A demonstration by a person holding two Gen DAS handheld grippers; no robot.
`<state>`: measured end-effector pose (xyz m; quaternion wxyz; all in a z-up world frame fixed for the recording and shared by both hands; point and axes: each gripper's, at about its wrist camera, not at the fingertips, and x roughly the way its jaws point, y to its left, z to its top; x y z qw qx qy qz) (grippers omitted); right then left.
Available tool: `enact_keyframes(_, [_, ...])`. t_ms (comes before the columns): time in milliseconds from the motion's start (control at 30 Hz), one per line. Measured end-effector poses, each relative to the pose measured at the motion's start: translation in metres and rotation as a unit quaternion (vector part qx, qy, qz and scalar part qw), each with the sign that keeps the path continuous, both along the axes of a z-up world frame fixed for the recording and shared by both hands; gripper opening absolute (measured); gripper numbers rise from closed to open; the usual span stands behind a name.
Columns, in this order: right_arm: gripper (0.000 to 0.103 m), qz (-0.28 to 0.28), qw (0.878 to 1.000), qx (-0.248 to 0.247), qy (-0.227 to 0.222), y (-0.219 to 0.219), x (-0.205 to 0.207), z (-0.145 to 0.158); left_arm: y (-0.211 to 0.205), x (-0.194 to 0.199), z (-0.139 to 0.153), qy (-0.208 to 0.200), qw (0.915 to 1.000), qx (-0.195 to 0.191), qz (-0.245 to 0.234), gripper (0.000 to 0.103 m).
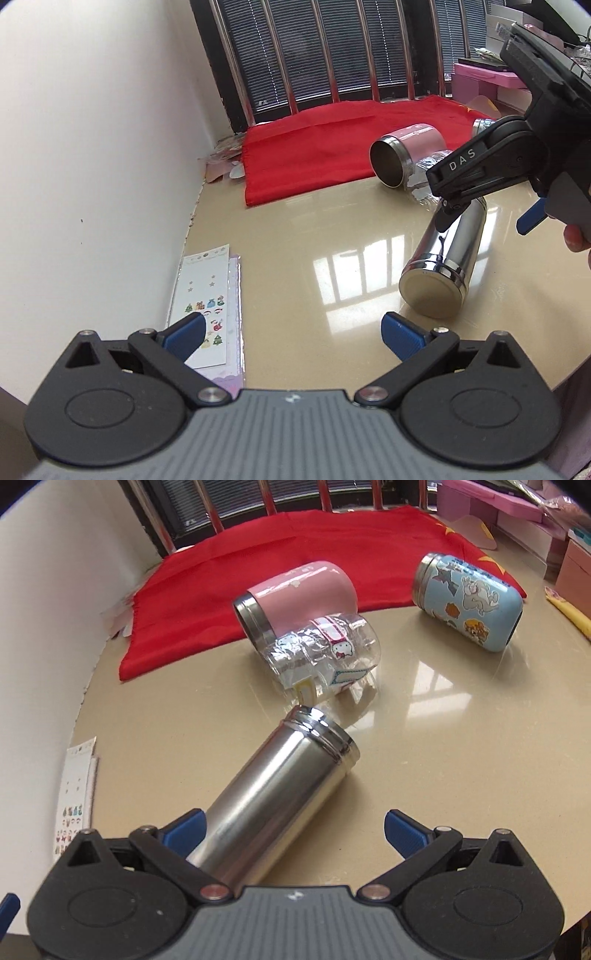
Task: Flip cup upright
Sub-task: 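Move the right gripper to the silver cup's open end and grasp it, then rotate the silver cup upright with the right gripper and lower it onto the table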
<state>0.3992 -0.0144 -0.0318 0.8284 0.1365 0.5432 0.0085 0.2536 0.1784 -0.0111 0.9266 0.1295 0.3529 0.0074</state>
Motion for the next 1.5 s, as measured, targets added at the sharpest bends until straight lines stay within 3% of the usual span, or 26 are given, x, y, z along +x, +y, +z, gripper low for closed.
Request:
enact_keyframes(167, [0.095,-0.016,1.000,-0.016,0.009,0.028,0.027,-0.020,0.017,0.010,-0.008,0.004,0.9997,-0.012,0.018,0.103])
enact_keyframes(233, [0.076,0.011,0.999,-0.022,0.022,0.038,0.029,-0.026,0.020,0.009,-0.010,0.004,0.9996,-0.021,0.020,0.103])
enact_keyframes(333, [0.063,0.060,0.996,-0.061,0.038,0.044,0.022,-0.035,0.021,0.006,-0.011,0.000,0.9996,-0.025,0.016,0.103])
enact_keyframes(567, [0.063,0.164,0.980,-0.113,0.029,0.018,-0.011,-0.031,0.019,0.001,-0.012,-0.002,0.9989,-0.045,0.014,0.103])
enact_keyframes(733, [0.063,0.192,0.973,-0.126,0.018,-0.034,-0.044,-0.019,0.003,-0.003,-0.014,-0.001,0.9984,-0.057,0.000,0.103])
enact_keyframes(933, [0.063,0.183,0.973,-0.138,0.034,-0.088,-0.060,-0.028,-0.033,0.000,-0.020,0.010,0.9975,-0.069,-0.014,0.103])
enact_keyframes(1100, [0.063,0.192,0.974,-0.116,0.031,-0.104,-0.060,-0.033,-0.061,0.004,-0.026,0.023,0.9969,-0.073,-0.017,0.103])
enact_keyframes(1167, [0.068,0.196,0.973,-0.120,0.031,-0.104,-0.058,-0.032,-0.069,0.003,-0.027,0.027,0.9968,-0.073,-0.018,0.103])
enact_keyframes(1233, [0.082,0.196,0.971,-0.133,0.022,-0.104,-0.050,-0.030,-0.074,0.001,-0.026,0.027,0.9970,-0.070,-0.018,0.103])
enact_keyframes(1500, [0.084,0.170,0.980,-0.099,0.036,-0.114,-0.004,-0.021,-0.085,0.002,-0.020,0.027,0.9977,-0.062,-0.012,0.103])
